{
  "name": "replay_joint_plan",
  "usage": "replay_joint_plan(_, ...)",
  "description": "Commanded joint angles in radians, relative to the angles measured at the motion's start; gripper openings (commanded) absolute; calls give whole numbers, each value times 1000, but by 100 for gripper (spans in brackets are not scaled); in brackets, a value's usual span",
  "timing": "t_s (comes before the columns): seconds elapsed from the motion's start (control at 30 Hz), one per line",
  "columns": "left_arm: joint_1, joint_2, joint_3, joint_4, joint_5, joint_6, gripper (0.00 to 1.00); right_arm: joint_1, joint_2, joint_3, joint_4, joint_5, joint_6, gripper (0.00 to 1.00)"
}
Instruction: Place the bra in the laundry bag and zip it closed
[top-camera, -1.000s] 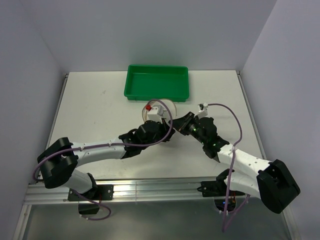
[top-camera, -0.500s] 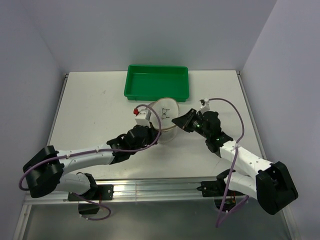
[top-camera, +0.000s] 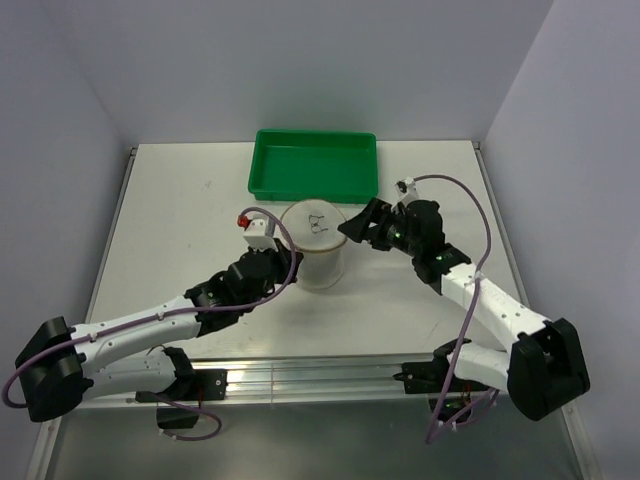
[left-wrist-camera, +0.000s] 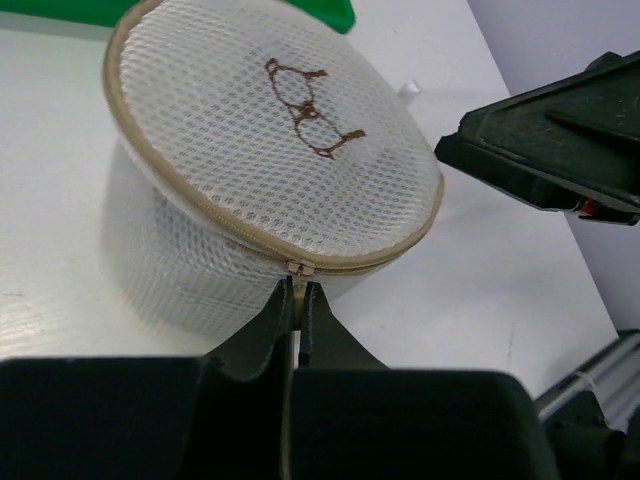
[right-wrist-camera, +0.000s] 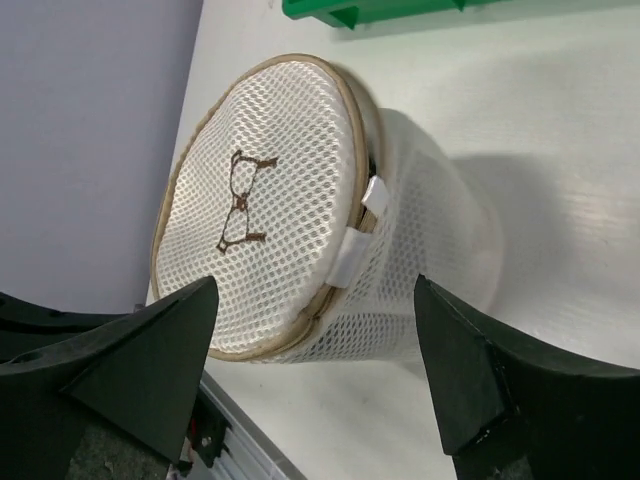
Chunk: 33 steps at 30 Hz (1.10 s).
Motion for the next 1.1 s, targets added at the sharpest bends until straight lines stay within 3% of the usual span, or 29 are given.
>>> replay_joint_plan(0.0,-39,4,12,60,33,-31,0,26,-150,-45,-76,69,-11,86)
replay_joint_plan(0.17,-74,74,32,128,67,-50,0,104,-302,-166,-48,74,96,84)
replay_joint_plan(0.3,-94,117,55,154,78,-50,0,245,-295,-180,28,94,212,83)
replay_joint_plan(0.4,-106,125,52,171,84,-50,0,252,-248,-200,108,95,265,82)
replay_joint_plan(0.6,-125,125,43,183,99,-54,0,252,-192,-205,134,190,299,64)
replay_joint_plan(0.67,-126,124,34,189,107,-56,0,248,-189,-211,139,210,300,40)
replay_joint_plan(0.83,-126,111,6,186,99,-59,0,230,-169,-213,127,255,276,11)
replay_joint_plan(0.93,-126,92,-12,160,64,-60,0,180,-161,-217,122,240,248,0)
replay_joint_plan(1.07,-125,44,-37,76,-16,-59,0,78,-158,-197,91,186,164,0)
